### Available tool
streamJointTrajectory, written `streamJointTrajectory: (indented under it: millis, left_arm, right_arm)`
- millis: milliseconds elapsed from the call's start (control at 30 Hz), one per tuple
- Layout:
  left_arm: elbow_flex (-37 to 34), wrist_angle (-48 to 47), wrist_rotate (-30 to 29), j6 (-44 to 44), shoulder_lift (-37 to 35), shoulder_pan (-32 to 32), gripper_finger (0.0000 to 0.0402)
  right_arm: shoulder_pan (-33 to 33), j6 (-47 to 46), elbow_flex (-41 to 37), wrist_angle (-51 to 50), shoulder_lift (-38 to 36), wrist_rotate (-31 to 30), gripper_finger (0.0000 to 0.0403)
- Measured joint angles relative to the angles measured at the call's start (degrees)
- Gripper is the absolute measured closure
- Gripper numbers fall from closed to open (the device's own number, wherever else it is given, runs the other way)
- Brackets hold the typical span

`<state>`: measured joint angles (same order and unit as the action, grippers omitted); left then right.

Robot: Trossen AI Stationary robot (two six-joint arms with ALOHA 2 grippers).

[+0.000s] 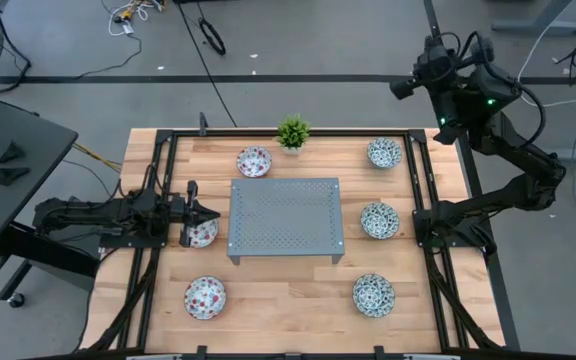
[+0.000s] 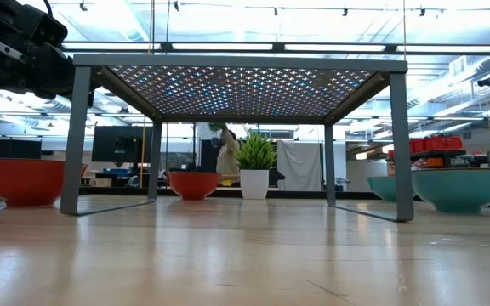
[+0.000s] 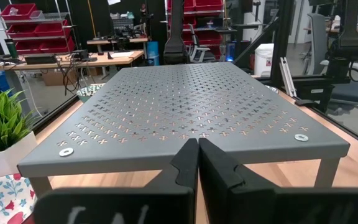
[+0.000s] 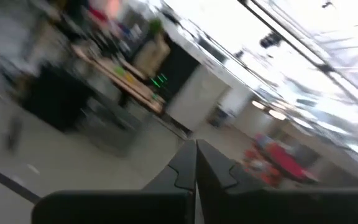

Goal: Pick & Place Mini bowls
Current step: Put the top blue patterned bowl on the shelf

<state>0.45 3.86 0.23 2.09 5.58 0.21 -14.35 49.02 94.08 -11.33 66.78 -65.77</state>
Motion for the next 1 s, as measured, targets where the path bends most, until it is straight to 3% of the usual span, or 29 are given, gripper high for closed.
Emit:
streamJointTrajectory:
  millis: [600,800,1000]
  left_arm:
    - [0.0,0.0,0.01,0.01,0.0,0.0,0.0383]
    - [0.0,0.0,0.01,0.01,0.01,-0.02,0.0383]
    - [0.0,0.0,0.0,0.0,0.0,0.0,0.0383]
  right_arm:
    - [-2.2,-37.76,0.0,0.02,0.57,44.45,0.0392]
    - [-2.22,-48.52,0.0,2.15,0.85,52.67,0.0392]
    - [-4.58,-52.08,0.0,6.16,1.44,59.3,0.0392]
